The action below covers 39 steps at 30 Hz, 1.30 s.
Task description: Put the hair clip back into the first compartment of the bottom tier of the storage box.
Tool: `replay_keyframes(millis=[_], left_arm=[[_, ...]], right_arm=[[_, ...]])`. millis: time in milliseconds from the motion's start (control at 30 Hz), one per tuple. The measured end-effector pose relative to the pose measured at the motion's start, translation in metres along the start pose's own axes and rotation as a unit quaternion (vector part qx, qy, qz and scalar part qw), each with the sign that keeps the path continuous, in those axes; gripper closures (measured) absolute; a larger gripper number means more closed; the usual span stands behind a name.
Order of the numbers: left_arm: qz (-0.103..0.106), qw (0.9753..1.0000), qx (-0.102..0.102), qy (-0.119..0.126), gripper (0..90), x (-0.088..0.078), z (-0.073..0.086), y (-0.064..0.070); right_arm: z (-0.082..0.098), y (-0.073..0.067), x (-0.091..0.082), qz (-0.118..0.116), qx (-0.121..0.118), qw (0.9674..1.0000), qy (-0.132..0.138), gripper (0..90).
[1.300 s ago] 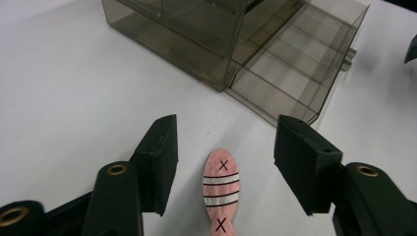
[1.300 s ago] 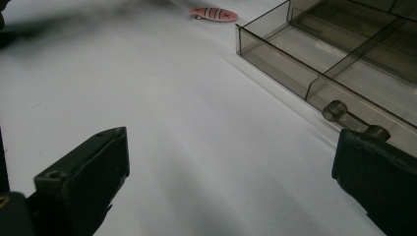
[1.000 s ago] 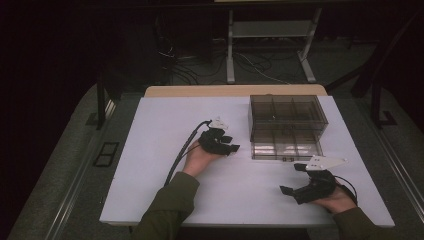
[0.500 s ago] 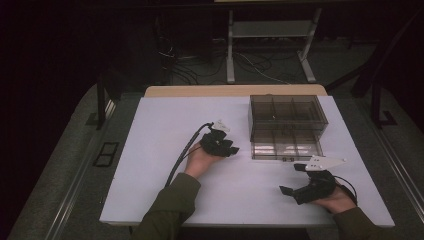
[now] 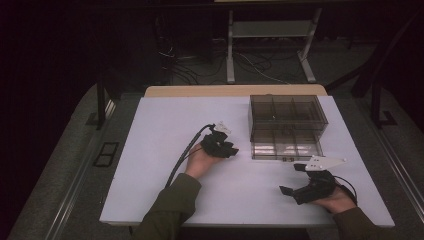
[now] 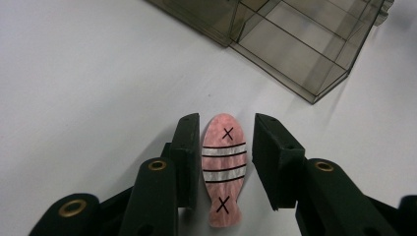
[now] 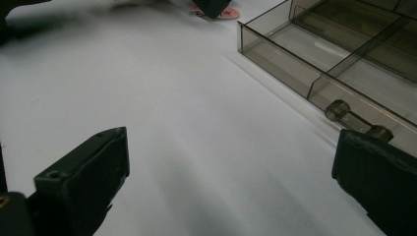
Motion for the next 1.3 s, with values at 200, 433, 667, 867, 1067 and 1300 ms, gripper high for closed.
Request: replay_keyframes(millis=[200,433,667,867,1067,1300], left_arm=[[0.001,0.9998,0.02,-0.007,64.3,-0.0001,0.0003,0.0017],[-0.001,0.9998,0.019,-0.003,66.5,0.0006,0.0004,0.0027],[-0.001,0.9998,0.019,0.003,67.5,0.0013,0.0004,0.0032],[0.004,0.9999,0.013,-0.001,67.7,-0.0002,0.0007,0.0007],[0.004,1.0,0.002,0.002,67.7,-0.0019,0.0006,-0.0013],[0.007,0.9999,-0.005,0.007,67.7,-0.0063,-0.0012,-0.0026]], right_arm=[[0.0001,-0.0001,0.0001,0.0,0.001,1.0,-0.001,0.3],[0.0004,-0.0001,0.0004,0.001,0.001,1.0,-0.003,0.3],[0.0005,0.0,0.0005,0.001,0.001,1.0,-0.003,0.3],[0.0005,0.0,0.0005,0.001,0.001,1.0,-0.003,0.3],[0.0005,0.0001,0.0002,0.001,0.001,1.0,-0.003,0.3],[0.0004,0.0,0.0002,0.0,0.001,1.0,-0.003,0.3]])
Point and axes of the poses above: each handheld gripper's, and its own axes: x roughly forward along the jaws, z roughly out of its underside, y roughly to its right, the point moved 5 cm from there along x, roughly forward along the jaws, and after that the axes turned 12 degrees about y, right-handed, at the moved point
